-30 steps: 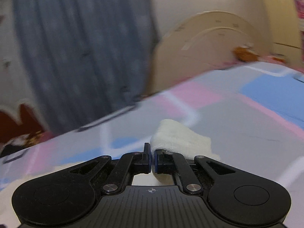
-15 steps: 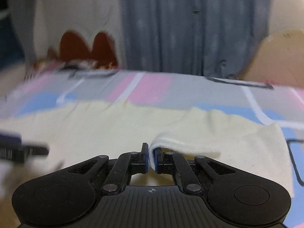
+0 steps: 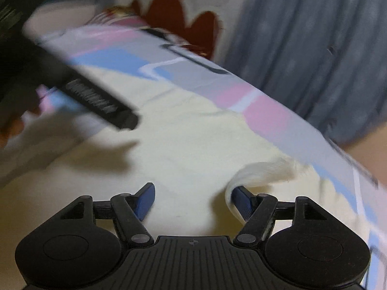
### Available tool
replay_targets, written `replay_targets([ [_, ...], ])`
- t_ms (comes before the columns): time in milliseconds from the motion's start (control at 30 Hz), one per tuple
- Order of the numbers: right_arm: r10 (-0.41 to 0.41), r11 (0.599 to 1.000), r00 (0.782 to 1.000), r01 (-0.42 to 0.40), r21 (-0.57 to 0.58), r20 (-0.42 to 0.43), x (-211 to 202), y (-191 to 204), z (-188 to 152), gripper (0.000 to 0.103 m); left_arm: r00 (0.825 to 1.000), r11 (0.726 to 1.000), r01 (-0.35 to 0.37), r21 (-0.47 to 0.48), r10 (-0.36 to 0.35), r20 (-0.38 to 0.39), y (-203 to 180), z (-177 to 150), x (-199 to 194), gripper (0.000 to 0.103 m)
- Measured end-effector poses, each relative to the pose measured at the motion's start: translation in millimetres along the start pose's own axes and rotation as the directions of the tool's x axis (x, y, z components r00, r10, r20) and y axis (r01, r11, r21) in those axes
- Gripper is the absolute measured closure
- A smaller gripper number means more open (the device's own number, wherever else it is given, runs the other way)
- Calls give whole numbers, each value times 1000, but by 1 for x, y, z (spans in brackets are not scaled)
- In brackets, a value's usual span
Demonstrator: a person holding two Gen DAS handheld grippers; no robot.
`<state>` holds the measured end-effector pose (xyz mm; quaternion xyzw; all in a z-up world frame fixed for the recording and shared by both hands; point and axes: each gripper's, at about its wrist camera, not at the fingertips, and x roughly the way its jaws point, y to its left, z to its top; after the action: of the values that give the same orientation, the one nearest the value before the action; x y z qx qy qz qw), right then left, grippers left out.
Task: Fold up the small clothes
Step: 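Carry the sleeve with the right gripper across the sweater body and release, then grasp the other sleeve cuff with the left gripper and lay it across the body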
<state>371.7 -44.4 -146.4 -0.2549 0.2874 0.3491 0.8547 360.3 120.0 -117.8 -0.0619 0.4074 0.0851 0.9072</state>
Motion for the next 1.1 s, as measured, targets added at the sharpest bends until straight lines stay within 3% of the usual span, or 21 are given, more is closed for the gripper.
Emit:
replay_targets([
  [100,28,993,1000,-29,115,9,-1,-9,1,33,998,998,62,-8,-62,-13,-4,1,-3,5],
  [200,4,977,1000,-5,212,6,-7,-29,-6,33,987,988,151,-27,-153,-53,-13,0,0,7],
  [400,-119,918,992,122,377,-33,-38,-76,-47,33,920,928,334,-163,-359,-158,-38,-7,30,32],
  [533,-158,878,985,174,447,-73,-60,-99,-70,33,923,919,341,-198,-367,-116,-49,-8,42,33],
  [600,-186,858,979,204,471,-85,-69,-106,-80,33,918,909,356,-218,-384,-97,-52,-7,47,42],
  [700,-235,821,966,256,510,-106,-83,-118,-95,33,923,913,350,-209,-374,-87,-56,-9,51,62],
  [767,-263,792,957,285,539,-120,-90,-125,-104,33,926,914,346,-212,-370,-82,-58,-11,51,82],
  [833,-288,766,947,317,559,-141,-95,-133,-112,33,924,908,356,-221,-377,-63,-58,-10,51,92],
  [967,-343,725,919,391,567,-195,-103,-147,-125,33,917,900,396,-183,-398,29,-61,3,34,95],
  [1100,-331,687,918,394,611,-219,-101,-160,-137,33,899,880,436,-185,-417,137,-57,30,13,95],
])
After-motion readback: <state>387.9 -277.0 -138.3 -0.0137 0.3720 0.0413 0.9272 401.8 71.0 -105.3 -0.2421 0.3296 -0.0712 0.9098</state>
